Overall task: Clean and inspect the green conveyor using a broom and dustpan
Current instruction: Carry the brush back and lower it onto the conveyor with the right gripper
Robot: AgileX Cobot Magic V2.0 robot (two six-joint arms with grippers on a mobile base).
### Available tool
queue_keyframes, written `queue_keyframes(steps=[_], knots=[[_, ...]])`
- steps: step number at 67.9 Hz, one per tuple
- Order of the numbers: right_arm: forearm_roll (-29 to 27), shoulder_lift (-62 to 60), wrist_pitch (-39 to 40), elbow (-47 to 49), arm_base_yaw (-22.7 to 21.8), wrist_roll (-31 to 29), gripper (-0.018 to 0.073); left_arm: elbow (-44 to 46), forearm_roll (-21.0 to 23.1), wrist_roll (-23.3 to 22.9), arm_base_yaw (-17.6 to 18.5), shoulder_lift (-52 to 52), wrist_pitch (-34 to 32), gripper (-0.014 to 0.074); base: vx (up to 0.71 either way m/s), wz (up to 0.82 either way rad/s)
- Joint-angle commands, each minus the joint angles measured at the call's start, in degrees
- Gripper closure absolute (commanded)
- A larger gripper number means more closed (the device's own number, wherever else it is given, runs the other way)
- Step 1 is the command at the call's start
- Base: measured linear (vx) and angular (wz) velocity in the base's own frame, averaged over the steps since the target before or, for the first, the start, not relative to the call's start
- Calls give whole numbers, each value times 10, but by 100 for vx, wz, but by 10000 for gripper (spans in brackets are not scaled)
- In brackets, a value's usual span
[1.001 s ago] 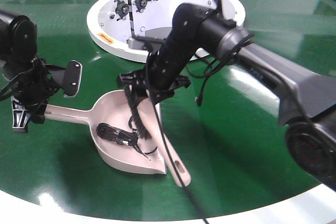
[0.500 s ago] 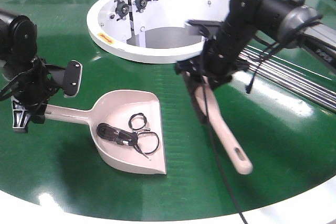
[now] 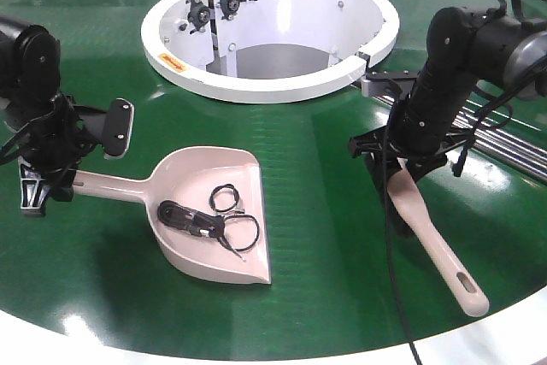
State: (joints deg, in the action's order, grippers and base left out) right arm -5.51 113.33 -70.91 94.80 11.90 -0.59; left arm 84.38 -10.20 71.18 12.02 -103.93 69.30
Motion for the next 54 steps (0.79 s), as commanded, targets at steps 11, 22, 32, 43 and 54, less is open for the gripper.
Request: queue_keyframes(steps=[11,22,32,43,54], knots=[[7,-2,-30,12,-3,-12,563,16,11,1,5,26,-5,603,0,0],[11,16,-30,12,-3,-12,563,16,11,1,5,26,-5,603,0,0],[19,30,-30,12,-3,-12,563,16,11,1,5,26,-5,603,0,0],[21,31,-31,12,-3,-12,563,16,11,1,5,26,-5,603,0,0],[25,31,-24,12,-3,-12,563,16,11,1,5,26,-5,603,0,0]])
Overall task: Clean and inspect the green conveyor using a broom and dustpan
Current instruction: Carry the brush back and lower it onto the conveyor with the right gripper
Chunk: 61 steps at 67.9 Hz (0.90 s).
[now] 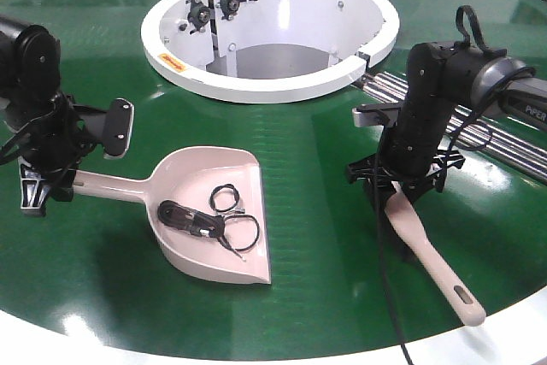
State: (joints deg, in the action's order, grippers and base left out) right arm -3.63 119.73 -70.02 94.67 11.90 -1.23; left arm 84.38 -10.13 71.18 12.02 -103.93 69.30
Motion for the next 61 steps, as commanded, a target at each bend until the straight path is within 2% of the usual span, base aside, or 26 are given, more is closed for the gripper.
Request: queue_keyframes(steps=[1,23,33,42,55,61], knots=[[6,-33,-31,13,-3,-5,563,16,10,1,5,26,-5,603,0,0],[9,-33,-21,13,-3,-5,554,16,10,1,5,26,-5,603,0,0],[9,-33,-10,13,-3,-9,496,16,10,1,5,26,-5,603,0,0],[0,-33,-2,13,-3,-10,349,16,10,1,5,26,-5,603,0,0],[-2,-33,6,13,-3,-10,8,16,10,1,5,26,-5,603,0,0],[-2,-34,16,13,-3,-10,-105,16,10,1,5,26,-5,603,0,0]])
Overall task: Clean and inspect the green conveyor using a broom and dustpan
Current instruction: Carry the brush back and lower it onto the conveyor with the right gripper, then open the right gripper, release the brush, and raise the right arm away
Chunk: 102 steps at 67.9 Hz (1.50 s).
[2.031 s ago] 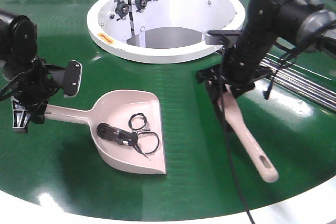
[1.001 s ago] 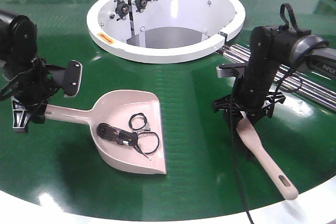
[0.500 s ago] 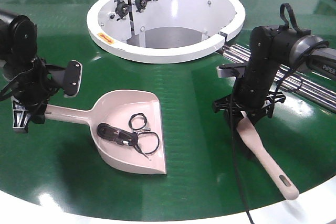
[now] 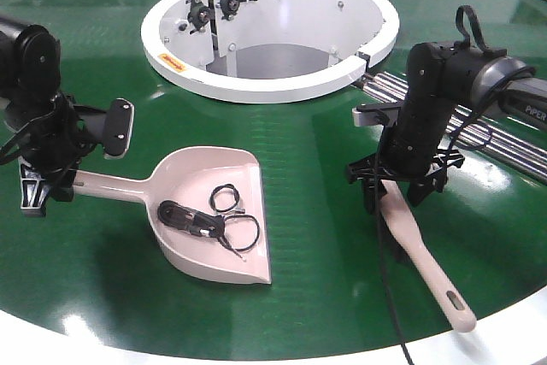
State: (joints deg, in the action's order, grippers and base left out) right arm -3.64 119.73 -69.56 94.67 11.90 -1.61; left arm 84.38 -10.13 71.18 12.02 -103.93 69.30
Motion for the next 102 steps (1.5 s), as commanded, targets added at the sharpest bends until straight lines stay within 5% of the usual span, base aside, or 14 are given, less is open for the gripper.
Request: queue_keyframes(steps=[1,11,40,60,87,102], knots=[[-2,-35,13,13,-3,-6,-121,16,10,1,5,26,-5,603,0,0],[-4,-56,60,13,-3,-3,-169,16,10,1,5,26,-5,603,0,0],[-5,-165,206,13,-3,-21,-94,16,10,1,5,26,-5,603,0,0],[13,-247,233,4,-3,-33,-76,16,10,1,5,26,-5,603,0,0],[8,-504,406,-284,-3,-75,-44,16,10,1,5,26,-5,603,0,0],[8,-670,452,-439,-3,-75,111,16,10,1,5,26,-5,603,0,0]])
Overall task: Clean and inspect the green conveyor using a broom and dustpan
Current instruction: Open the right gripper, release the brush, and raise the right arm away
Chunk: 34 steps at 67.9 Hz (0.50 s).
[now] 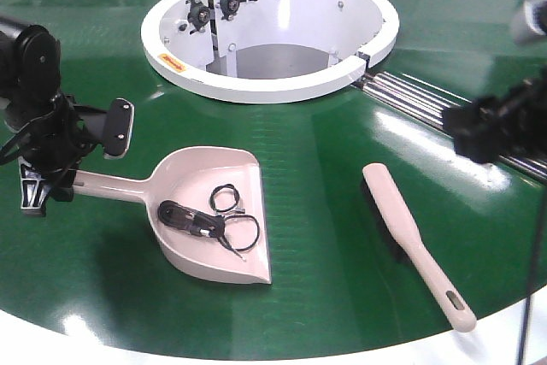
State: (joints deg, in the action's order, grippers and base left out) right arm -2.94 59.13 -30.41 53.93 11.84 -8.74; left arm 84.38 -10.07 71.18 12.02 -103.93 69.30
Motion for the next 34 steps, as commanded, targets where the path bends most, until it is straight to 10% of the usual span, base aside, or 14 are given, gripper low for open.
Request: queue_keyframes(steps=[1,17,34], knots=[[1,-74,65,-40,-2,-4,129,16,10,1,5,26,-5,603,0,0],[-5,-228,99,-156,-2,-2,575,16,10,1,5,26,-5,603,0,0],[-3,-278,118,-179,-2,5,567,16,10,1,5,26,-5,603,0,0]])
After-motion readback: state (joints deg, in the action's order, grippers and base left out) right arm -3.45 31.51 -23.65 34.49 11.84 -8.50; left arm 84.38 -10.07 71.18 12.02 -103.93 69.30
